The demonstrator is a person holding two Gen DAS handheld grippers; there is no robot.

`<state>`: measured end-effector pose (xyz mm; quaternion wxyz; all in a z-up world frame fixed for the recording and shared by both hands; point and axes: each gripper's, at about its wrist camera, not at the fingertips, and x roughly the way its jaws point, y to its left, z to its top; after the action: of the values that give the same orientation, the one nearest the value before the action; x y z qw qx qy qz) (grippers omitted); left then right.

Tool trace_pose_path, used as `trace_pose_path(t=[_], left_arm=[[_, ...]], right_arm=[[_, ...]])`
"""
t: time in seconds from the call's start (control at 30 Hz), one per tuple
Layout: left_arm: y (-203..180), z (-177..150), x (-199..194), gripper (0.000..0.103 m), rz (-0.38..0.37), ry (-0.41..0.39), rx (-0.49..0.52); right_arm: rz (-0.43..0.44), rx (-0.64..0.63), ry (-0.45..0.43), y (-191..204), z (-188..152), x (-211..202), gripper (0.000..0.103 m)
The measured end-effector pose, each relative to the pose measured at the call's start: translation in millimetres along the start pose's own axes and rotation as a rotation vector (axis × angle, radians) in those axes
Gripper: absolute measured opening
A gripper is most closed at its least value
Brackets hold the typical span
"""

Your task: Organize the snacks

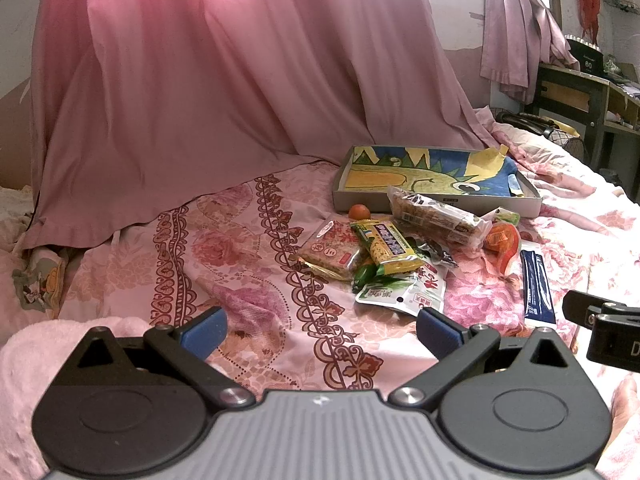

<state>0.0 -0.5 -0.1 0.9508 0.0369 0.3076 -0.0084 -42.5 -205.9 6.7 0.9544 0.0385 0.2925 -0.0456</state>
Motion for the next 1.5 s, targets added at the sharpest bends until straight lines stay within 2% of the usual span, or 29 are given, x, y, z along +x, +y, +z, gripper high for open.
trace_pose_path(t=[1.03,1.2,1.5], left_arm=[[1,-3,3,0.103,0.002,0.006,0.002],[0,-2,7,0.103,0.009,0.032,0.006],[0,8,23,0.103,-0.023,0.114,-0.001]], right_arm=[[-0.002,0.001,0.008,2,0,0,0.102],[0.033,0.01,0.041,1,1,7,0.102],[0.084,0.071,0.123,-14,16,18,0.102]])
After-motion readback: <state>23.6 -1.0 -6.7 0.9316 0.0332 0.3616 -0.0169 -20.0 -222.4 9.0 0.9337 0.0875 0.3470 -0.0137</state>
